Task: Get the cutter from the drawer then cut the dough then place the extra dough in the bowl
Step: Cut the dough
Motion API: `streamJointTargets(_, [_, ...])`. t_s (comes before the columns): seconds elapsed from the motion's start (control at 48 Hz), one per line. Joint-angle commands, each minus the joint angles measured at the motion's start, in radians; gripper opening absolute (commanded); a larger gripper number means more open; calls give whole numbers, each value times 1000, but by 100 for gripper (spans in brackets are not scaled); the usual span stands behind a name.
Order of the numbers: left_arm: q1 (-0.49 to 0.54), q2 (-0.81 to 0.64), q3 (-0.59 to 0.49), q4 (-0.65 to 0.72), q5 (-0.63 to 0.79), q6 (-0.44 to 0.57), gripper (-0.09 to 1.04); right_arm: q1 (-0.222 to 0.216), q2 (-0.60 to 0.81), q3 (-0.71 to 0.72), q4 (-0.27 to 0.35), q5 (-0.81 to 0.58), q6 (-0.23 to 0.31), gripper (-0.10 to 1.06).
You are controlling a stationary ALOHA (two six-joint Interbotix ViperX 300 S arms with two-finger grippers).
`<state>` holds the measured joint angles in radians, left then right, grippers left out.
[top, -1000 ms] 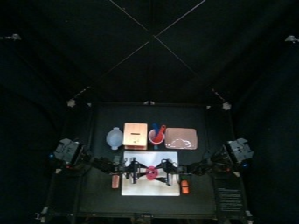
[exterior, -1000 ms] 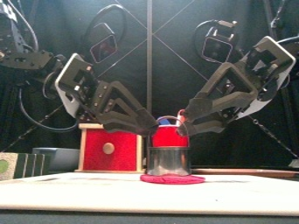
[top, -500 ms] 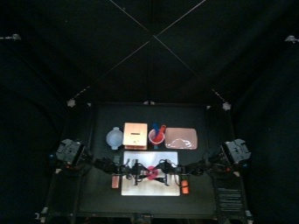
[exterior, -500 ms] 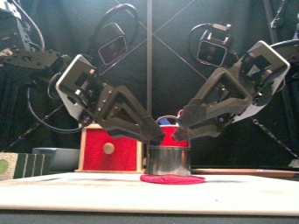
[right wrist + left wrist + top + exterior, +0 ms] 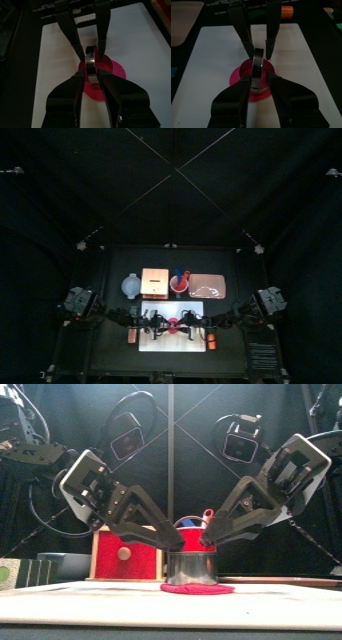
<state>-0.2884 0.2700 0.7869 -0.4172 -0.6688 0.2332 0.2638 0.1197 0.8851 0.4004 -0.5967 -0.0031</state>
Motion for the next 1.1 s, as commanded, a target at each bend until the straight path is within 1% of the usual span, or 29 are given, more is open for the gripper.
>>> streamJointTargets(0.021, [0, -11, -8, 0, -3, 2, 71, -14, -11, -20, -2, 11, 2, 66])
streamJointTargets(0.104, [0, -11, -5, 0, -3, 2, 69, -21, -3, -26, -2, 29, 3, 66])
streamJointTargets(0.396, [-6, -9, 6, 0, 2, 2, 60, -23, 6, -35, 2, 75, 9, 65])
streamJointTargets(0.521, [-8, -11, 6, 0, 23, 2, 59, -23, 2, -35, 3, 83, 11, 64])
streamJointTargets(0.833, [-8, -12, 5, 2, 38, 3, 59, -37, -26, -41, -9, 100, 0, 53])
streamJointTargets(1.104, [-8, -28, 2, 2, 37, 5, 59, -40, -44, -48, -32, 143, 2, 53])
